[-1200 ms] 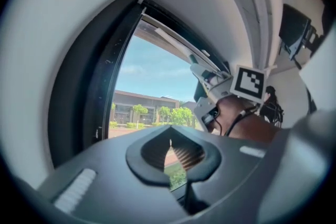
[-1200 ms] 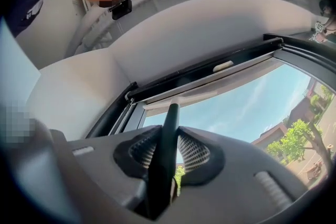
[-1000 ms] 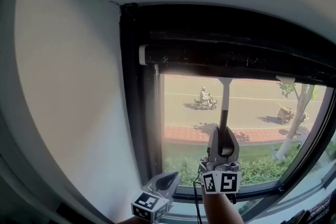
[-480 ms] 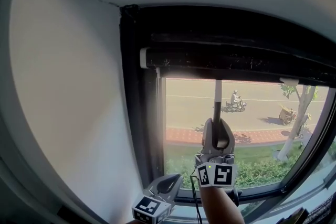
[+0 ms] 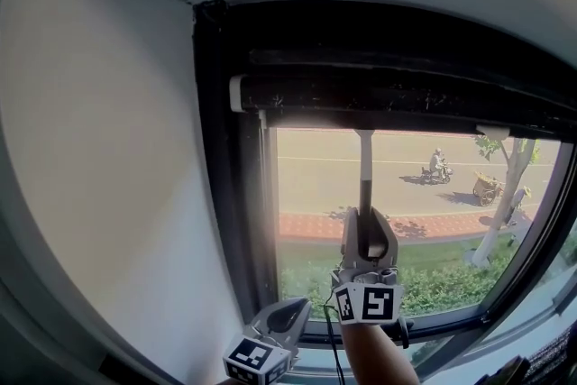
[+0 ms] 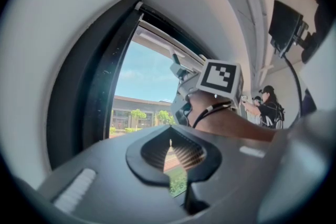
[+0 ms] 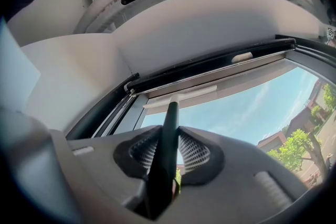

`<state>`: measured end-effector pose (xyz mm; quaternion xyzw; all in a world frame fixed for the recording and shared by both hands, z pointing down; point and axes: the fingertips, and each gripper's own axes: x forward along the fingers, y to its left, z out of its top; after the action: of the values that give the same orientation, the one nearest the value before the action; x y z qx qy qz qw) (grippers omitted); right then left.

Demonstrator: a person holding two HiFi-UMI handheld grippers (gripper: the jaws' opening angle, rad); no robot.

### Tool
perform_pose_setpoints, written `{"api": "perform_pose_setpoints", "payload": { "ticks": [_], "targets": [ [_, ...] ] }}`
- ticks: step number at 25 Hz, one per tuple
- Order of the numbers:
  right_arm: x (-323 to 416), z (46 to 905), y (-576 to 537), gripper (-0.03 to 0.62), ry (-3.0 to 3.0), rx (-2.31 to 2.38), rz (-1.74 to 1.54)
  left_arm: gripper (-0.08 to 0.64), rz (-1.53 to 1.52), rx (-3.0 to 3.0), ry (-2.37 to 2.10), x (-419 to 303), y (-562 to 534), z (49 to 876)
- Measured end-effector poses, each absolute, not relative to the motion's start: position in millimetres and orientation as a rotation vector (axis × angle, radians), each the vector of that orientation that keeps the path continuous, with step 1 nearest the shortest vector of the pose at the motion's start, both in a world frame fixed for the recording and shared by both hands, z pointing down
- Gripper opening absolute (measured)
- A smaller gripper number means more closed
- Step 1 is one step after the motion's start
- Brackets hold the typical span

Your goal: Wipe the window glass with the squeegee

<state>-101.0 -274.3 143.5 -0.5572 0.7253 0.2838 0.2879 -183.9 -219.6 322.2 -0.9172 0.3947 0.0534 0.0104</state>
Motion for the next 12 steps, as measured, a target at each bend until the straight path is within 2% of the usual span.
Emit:
{"api": "perform_pose_setpoints", "payload": {
  "ticks": [12],
  "targets": [
    [-102.2,168.0,-269.3,0.101,1.958,-1.537,0.728,0.005,0.160,-2.888,1.217,-183.8,-212.4,326.6]
  ]
}}
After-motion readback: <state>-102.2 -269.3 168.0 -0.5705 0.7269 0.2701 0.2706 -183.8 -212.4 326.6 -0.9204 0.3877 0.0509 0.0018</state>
